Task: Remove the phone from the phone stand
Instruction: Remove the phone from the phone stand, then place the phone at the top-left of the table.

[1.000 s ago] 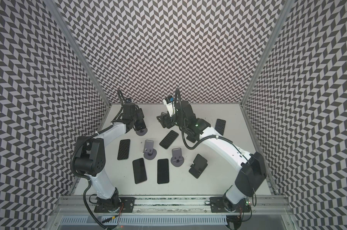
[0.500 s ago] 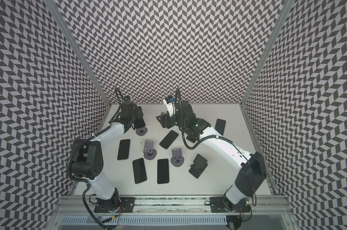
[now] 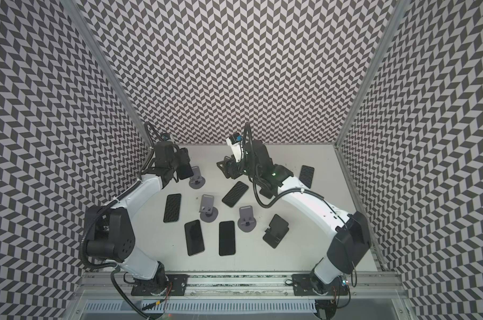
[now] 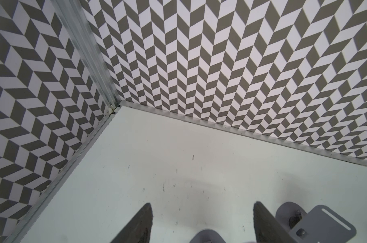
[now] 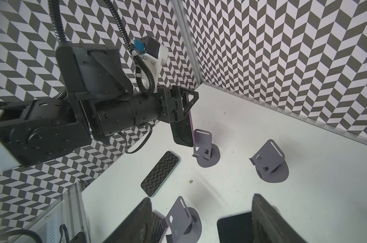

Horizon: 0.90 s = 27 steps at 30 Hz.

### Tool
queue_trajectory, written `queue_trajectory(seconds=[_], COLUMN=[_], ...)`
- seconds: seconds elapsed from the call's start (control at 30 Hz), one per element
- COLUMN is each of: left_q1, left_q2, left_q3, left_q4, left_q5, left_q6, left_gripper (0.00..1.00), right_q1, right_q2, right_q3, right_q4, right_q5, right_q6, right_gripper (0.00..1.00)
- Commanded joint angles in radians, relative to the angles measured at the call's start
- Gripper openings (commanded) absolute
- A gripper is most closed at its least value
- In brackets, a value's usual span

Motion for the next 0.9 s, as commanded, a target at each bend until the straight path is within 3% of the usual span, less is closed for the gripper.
queue_trajectory(seconds=[0.0,0.87], left_q1=[0.008,0.115], left_q2=[-0.067,-0.191], left_q3=[0.009,-0.089], left_q4=[0.014,-0.013], left_q5=[0.009,0.043], left_q6=[0.008,0.008], left_gripper=[0.46,0.44], right_q1=[-0.001,-0.002], right_q2=[-0.011,-0.012], right_q3=[0.019,0.008], right_q4=[0.048,0.062], right_q5=[-0.011,-0.046], right_q6=[0.001,0.013], right_gripper=[0.72,0.72])
